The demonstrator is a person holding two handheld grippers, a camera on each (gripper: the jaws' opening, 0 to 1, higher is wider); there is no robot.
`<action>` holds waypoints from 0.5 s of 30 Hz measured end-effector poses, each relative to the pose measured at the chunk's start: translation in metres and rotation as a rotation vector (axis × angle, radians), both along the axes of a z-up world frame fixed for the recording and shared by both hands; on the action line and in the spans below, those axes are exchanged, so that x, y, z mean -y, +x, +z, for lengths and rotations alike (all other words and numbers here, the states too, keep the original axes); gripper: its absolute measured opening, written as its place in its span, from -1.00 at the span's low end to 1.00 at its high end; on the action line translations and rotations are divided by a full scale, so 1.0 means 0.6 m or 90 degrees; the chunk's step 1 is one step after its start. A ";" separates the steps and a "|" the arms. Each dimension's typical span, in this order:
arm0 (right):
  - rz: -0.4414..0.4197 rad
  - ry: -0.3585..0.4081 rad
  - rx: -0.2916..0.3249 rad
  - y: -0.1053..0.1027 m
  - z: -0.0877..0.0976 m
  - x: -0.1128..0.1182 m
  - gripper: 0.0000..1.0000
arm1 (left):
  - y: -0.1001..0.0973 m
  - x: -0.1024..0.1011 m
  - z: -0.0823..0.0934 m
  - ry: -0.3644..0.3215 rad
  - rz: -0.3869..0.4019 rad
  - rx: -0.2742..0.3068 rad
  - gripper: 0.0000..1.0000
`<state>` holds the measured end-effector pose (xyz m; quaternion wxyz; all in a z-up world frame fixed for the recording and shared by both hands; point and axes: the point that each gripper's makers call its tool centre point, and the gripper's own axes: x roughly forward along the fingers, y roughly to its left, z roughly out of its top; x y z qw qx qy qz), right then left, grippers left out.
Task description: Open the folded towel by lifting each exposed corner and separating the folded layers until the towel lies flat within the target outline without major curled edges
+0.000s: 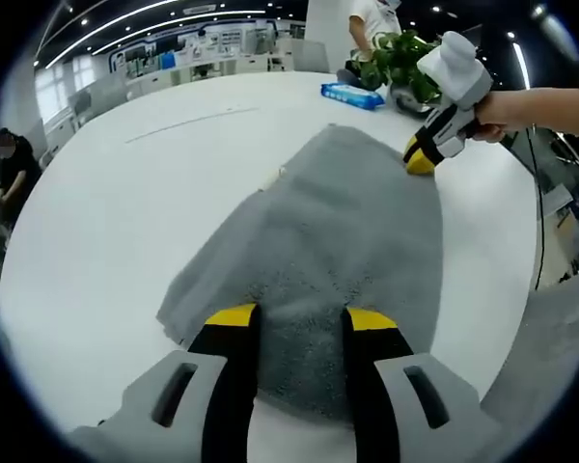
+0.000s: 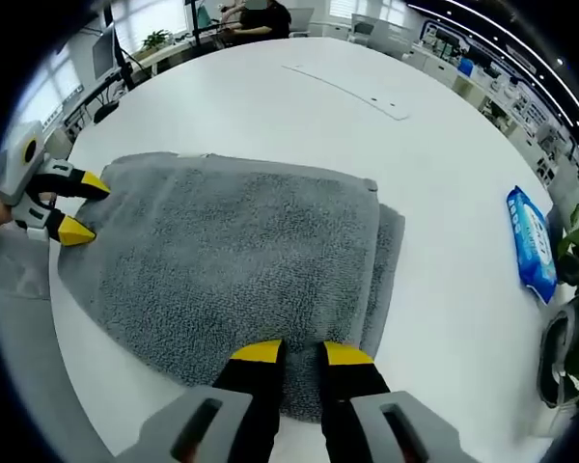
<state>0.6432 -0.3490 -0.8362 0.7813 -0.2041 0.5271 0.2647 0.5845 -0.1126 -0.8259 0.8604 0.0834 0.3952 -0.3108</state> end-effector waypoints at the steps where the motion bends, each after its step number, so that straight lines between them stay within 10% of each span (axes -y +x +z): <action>1: 0.006 -0.002 -0.003 0.002 0.000 -0.001 -0.78 | -0.002 0.000 0.000 -0.001 0.002 -0.003 -0.33; 15: 0.081 -0.015 0.000 0.055 -0.001 -0.014 -0.78 | -0.040 0.014 0.000 -0.003 0.012 -0.024 -0.35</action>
